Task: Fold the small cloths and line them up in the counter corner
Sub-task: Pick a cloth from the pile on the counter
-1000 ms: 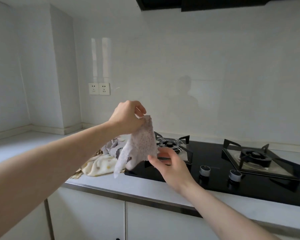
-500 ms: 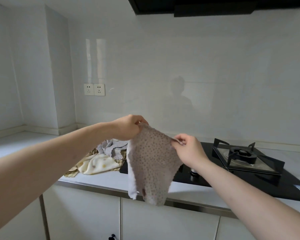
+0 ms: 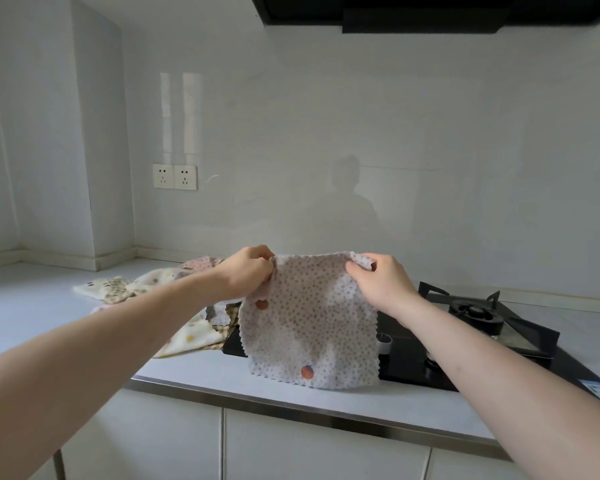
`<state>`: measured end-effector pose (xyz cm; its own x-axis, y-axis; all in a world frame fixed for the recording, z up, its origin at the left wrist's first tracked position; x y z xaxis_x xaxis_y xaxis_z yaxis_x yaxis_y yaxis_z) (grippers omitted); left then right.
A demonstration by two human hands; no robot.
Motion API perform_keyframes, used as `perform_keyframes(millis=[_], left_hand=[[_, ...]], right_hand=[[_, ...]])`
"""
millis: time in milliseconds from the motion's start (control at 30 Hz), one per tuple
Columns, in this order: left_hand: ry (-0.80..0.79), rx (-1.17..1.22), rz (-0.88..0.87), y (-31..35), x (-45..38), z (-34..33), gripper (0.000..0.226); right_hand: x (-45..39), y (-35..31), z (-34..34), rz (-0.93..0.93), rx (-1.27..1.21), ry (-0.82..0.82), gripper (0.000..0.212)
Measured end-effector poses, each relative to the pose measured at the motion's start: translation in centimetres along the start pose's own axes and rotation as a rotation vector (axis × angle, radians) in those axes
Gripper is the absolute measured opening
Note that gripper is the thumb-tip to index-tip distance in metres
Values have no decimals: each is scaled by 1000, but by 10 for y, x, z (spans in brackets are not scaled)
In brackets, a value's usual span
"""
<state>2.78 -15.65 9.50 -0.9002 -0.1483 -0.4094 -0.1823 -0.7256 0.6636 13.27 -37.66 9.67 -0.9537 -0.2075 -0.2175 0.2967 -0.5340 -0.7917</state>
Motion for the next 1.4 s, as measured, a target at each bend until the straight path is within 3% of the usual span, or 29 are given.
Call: perform_keyframes(millis=[200,300,400,533,733,833,900,967,1200,1300,1400], left_hand=[[-179,-23,23,-2,-7,-33,41],[-200,-280,-14,-15,-12,-44,17],[-119,-324,19,-31,-16,-38,14],[45,-306,-3,-32,-24,-10,8],[432,-225,-191,-6,-34,43,12],[499,-202,-292,14,-24,58,14],[447,-207,-301,18,-12,55,9],[323,-281,-271,13,3,42,17],[-356,-516,-164,-45,70,-48,29],[-432,-463,-140,-70,81,-66,41],[-396,-437,-136,-74,78,-68,48]], right_hand=[[-11,-10,-7,32,-13,-19,44],[-18,-9,-9,-1,-29,-8,48],[-25,-6,-5,-15,-35,5,48],[-36,2,9,-38,-24,43,30],[-57,3,32,-43,-58,116,8],[-53,-2,46,17,-102,116,7],[-41,1,48,66,-86,78,10],[-26,12,45,104,-28,40,11],[25,90,-6,41,305,-272,16],[32,113,-20,-10,339,-301,12],[27,122,-23,-37,316,-253,10]])
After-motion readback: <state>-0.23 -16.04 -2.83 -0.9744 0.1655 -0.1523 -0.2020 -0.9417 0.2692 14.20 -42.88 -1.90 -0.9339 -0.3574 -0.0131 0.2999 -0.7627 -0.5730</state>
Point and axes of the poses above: each hand's wrist, its own x-axis away from the middle knuckle, its own z-axis out of the back of the hand, y = z × x, the point moved 9 cm from there along -x, towards the middle knuckle, and after that the axes turned 15 degrees about -z, right-handed, at the moved point
